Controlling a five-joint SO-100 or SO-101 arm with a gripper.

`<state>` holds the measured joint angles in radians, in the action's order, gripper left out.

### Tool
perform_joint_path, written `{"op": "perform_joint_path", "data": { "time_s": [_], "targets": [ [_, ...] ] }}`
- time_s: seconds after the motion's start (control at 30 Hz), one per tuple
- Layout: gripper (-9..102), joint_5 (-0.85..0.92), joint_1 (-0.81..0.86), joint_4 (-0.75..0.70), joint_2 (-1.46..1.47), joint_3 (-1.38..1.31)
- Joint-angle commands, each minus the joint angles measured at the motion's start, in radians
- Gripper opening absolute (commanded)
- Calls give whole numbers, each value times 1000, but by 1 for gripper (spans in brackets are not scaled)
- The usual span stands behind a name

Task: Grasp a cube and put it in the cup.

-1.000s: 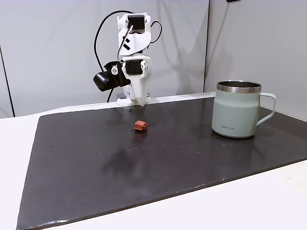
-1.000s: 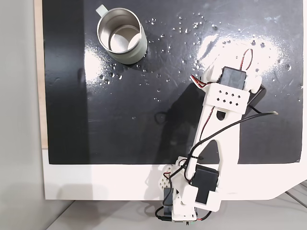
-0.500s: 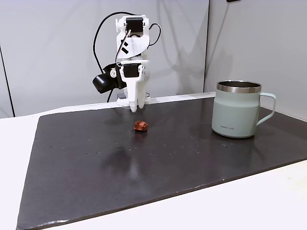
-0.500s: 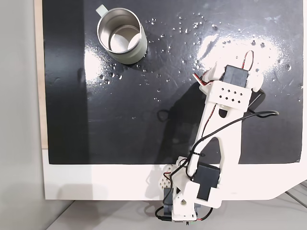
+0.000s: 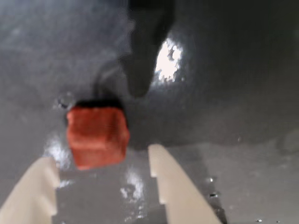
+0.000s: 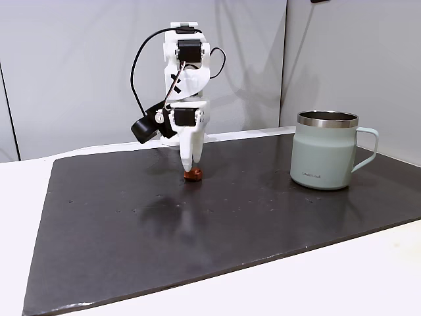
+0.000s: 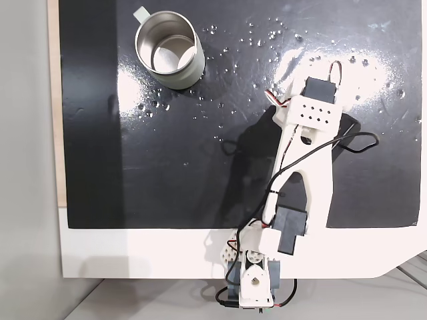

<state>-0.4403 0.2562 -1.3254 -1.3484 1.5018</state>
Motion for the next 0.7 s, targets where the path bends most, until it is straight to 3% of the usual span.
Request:
{"op": "perform_joint_path", "data": {
  "time_s": [0.0,0.67],
  "targets": [
    [21,9,-9,-2,0,-52],
    [17,23,-15,5,67,-69]
  ]
}}
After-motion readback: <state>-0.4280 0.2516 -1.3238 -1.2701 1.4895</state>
